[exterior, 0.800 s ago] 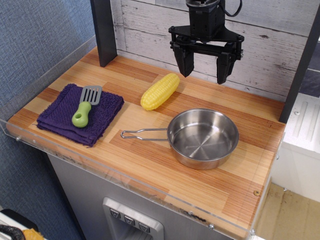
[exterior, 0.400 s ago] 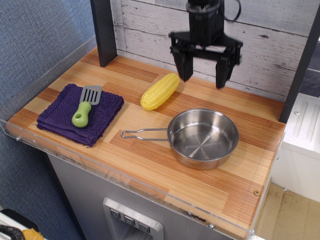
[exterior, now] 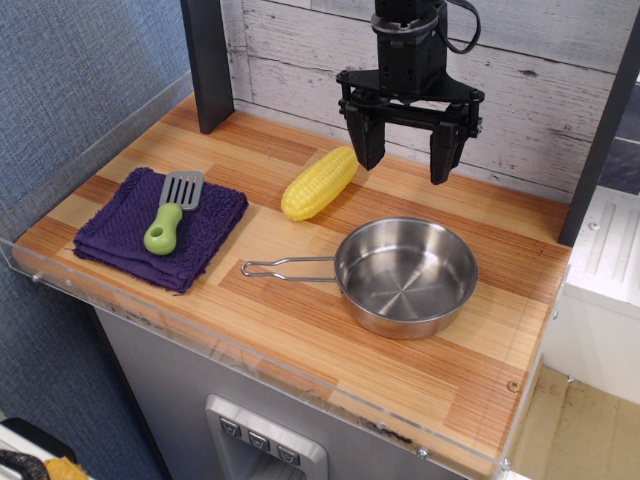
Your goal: Move the corn and place into the pot
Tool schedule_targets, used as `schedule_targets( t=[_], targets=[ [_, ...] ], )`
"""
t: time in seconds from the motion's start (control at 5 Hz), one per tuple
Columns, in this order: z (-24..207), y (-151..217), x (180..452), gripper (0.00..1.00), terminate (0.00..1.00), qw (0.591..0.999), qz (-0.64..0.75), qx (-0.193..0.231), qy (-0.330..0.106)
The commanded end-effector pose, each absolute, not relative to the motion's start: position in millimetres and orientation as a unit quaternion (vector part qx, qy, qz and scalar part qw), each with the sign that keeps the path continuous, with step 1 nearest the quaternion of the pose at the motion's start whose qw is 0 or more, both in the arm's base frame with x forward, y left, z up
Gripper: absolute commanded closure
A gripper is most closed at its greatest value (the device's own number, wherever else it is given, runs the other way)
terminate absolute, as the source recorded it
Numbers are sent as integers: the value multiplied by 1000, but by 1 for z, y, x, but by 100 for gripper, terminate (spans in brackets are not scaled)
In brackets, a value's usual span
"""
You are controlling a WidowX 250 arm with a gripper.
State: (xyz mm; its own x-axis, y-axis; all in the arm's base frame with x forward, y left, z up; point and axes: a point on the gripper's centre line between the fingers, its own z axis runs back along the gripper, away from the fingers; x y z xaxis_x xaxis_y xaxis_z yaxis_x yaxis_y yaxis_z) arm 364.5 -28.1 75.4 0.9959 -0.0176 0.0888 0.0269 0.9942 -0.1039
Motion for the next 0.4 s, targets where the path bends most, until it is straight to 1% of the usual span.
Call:
schedule_targets(
  t=[0.0, 0.2],
  targets=[
    [97, -17, 386, 0, 0, 994, -21, -65, -81],
    [105, 17, 398, 0, 0, 994, 1, -56, -97]
  ],
)
